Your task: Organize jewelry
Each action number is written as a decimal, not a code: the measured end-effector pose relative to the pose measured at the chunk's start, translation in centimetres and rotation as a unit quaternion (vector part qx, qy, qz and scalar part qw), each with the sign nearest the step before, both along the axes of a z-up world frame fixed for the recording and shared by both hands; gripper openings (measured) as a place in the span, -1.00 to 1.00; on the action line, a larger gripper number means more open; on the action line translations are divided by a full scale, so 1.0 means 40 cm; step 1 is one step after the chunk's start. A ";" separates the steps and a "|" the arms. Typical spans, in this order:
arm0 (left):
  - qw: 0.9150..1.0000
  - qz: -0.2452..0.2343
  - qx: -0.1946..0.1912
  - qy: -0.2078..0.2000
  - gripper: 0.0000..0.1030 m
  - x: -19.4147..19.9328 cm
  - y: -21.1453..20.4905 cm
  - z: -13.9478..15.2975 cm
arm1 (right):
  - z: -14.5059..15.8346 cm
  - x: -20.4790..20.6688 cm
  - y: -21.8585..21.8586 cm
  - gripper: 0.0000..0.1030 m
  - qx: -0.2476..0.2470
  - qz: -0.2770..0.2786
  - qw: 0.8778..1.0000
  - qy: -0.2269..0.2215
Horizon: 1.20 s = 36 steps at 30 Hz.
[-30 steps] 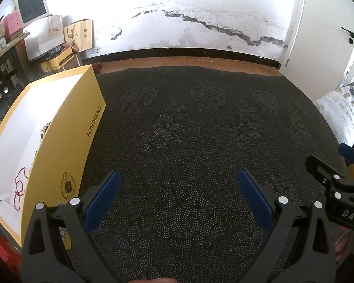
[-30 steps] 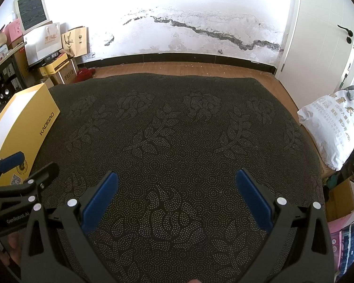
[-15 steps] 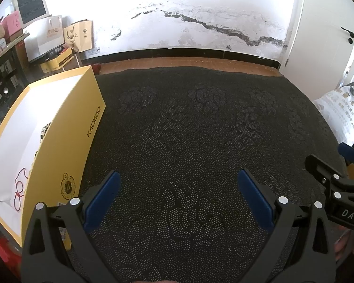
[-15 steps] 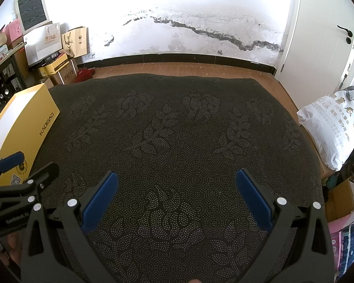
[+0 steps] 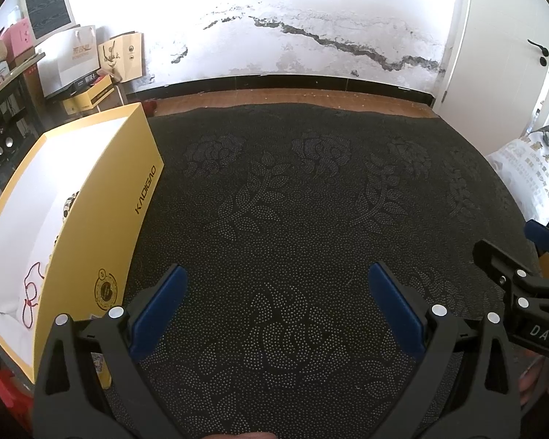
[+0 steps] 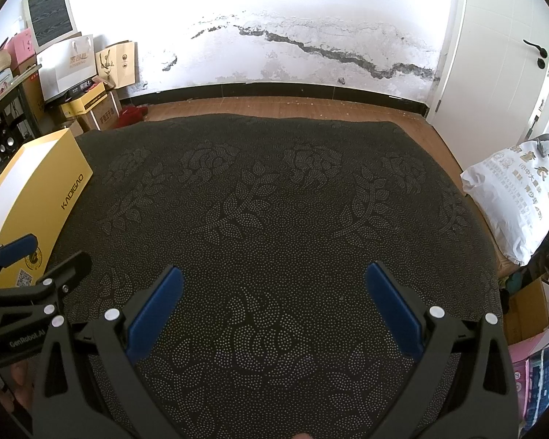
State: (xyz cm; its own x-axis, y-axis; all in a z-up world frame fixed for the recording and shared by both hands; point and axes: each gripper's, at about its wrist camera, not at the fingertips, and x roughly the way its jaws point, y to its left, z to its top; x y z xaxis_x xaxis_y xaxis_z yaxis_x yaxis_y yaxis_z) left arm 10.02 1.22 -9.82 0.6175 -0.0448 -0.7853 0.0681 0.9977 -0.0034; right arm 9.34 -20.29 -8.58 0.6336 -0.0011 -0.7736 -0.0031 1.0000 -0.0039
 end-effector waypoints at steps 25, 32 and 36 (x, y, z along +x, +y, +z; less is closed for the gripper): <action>1.000 0.001 0.008 -0.002 0.88 -0.003 -0.001 -0.002 | 0.002 0.001 -0.001 0.88 0.000 0.001 1.000 0.000; 1.000 0.001 0.005 0.001 0.88 -0.001 -0.002 -0.003 | 0.005 0.001 -0.003 0.88 -0.001 0.001 1.000 0.000; 1.000 0.000 0.002 0.003 0.88 0.001 0.000 -0.004 | 0.005 0.001 -0.002 0.88 -0.001 0.001 1.000 0.000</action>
